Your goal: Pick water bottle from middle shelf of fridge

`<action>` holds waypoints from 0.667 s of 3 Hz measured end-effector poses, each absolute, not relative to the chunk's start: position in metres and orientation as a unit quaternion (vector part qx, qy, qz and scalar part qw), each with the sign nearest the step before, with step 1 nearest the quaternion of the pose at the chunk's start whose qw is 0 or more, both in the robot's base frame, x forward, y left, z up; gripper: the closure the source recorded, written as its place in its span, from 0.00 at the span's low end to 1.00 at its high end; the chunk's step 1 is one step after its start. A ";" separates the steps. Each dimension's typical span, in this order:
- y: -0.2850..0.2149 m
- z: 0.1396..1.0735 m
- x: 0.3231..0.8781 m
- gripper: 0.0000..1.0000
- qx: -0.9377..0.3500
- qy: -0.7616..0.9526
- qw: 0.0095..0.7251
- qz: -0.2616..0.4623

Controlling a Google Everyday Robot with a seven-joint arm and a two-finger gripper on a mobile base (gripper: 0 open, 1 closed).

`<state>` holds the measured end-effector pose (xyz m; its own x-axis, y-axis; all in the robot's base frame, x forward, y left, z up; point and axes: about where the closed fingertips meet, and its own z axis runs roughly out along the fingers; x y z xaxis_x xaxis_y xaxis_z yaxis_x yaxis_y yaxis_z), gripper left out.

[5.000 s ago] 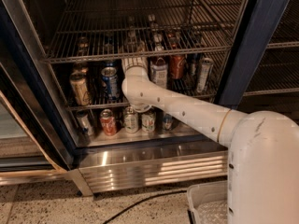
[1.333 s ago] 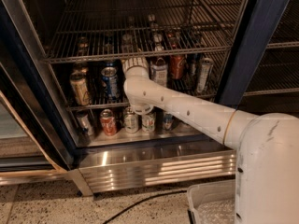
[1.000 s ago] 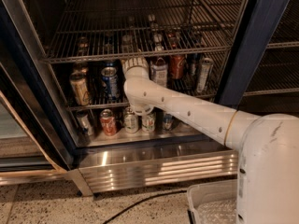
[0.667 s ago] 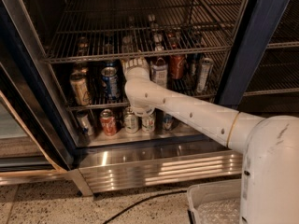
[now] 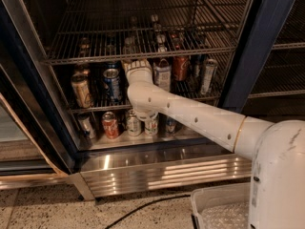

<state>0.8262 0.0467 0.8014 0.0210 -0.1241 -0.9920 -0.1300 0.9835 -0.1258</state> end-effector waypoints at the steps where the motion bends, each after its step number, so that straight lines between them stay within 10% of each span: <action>1: 0.045 0.805 0.827 1.00 -0.089 0.698 0.710 0.002; 2: 0.033 0.816 0.823 1.00 -0.081 0.694 0.715 -0.002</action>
Offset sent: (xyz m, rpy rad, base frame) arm -0.0074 -0.0292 0.0298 0.0184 -0.0358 -0.0386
